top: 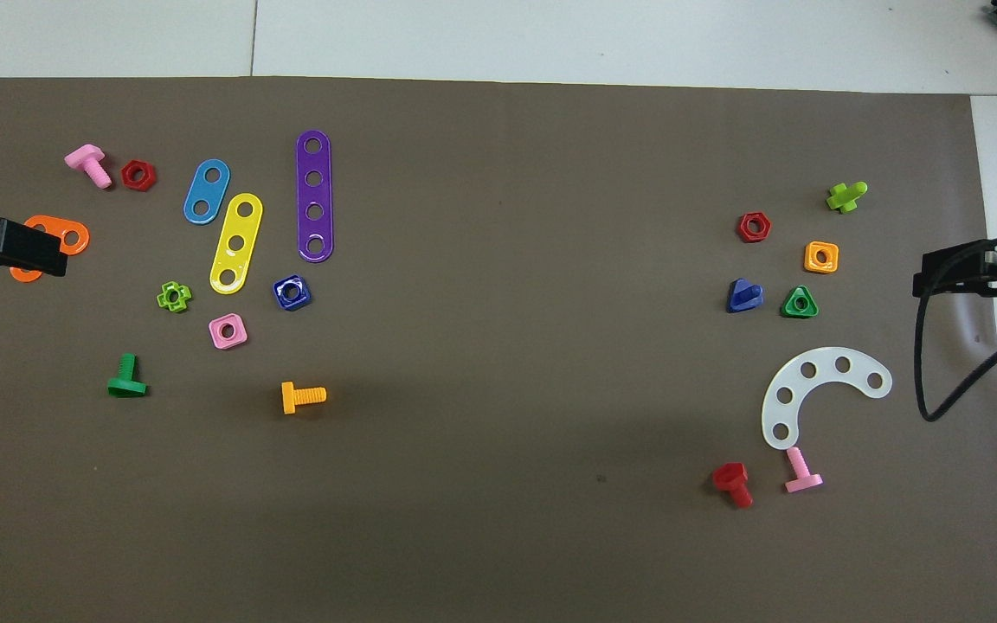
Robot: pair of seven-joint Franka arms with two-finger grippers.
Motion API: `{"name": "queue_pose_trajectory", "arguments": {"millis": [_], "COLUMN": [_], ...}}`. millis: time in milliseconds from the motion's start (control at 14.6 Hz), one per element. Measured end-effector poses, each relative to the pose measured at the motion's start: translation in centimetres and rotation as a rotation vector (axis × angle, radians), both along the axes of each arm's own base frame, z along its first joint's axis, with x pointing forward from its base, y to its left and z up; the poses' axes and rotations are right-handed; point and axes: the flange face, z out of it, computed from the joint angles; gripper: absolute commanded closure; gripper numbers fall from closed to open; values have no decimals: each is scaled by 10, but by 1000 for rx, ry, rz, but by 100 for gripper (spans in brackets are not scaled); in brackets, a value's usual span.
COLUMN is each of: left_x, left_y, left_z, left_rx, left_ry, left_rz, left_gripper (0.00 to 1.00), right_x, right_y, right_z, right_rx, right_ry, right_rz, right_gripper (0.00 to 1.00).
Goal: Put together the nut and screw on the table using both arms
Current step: 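Reach the right gripper toward the blue triangular piece, then lower the right gripper and grasp the blue triangular piece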
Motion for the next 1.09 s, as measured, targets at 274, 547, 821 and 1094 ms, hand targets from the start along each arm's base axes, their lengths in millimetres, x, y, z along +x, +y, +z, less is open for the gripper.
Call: {"name": "queue_pose_trajectory", "arguments": {"millis": [274, 547, 821, 1094], "left_x": [-2, -2, -2, -2], "left_y": [6, 7, 7, 7], "left_z": [0, 0, 0, 0], "left_rx": [0, 0, 0, 0], "left_ry": [1, 2, 2, 2], "left_rz": [7, 8, 8, 8], "left_gripper": [0, 0, 0, 0], "right_x": [0, 0, 9, 25], "right_y": [1, 3, 15, 63], "right_z": [-1, -7, -31, -136], "right_rx": [0, 0, 14, 31], "right_ry": [1, 6, -39, -69], "right_rz": [1, 3, 22, 101], "right_gripper": [0, 0, 0, 0]}}
